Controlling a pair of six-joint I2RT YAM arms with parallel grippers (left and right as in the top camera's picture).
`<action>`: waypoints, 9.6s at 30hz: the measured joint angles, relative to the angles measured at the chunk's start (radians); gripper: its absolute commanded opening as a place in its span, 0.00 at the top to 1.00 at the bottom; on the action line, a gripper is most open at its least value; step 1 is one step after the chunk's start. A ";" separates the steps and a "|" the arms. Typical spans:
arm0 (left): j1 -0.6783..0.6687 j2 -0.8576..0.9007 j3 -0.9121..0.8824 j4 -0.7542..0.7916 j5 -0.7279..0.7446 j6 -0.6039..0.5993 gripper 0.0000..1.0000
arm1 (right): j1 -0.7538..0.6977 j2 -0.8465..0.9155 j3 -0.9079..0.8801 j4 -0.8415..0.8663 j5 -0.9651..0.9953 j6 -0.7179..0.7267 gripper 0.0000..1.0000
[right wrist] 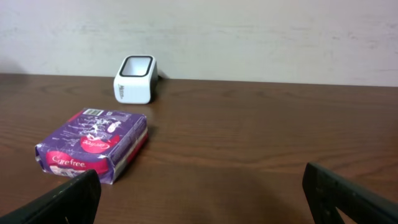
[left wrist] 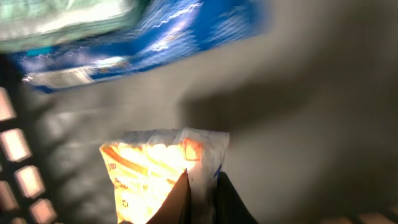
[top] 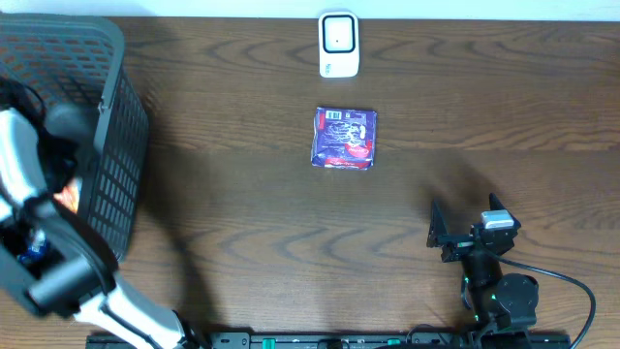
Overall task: Scan the item barcode
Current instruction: 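Return the left gripper to the basket and grasp the orange Kleenex pack, then carry the orange pack to the scanner and set it beside the purple pack, then reach the left gripper into the basket and grasp the blue snack bar, then present the blue bar to the scanner and drop it on the table, then reach the left gripper into the basket and grasp the mint-green wipes pack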
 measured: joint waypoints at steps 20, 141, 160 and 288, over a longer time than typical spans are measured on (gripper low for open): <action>-0.384 -0.608 0.031 0.405 0.521 0.052 0.92 | 0.000 0.000 0.000 0.000 0.000 0.000 0.01; 0.045 0.123 -0.150 0.347 -0.251 0.527 0.30 | 0.000 0.000 0.000 0.000 0.000 0.000 0.01; 0.076 0.095 -0.251 0.442 -0.112 0.603 0.92 | 0.000 0.000 0.000 0.000 0.000 0.000 0.01; -0.017 -0.374 -0.170 0.317 -0.247 0.743 0.34 | 0.000 0.000 0.000 0.000 0.000 0.000 0.01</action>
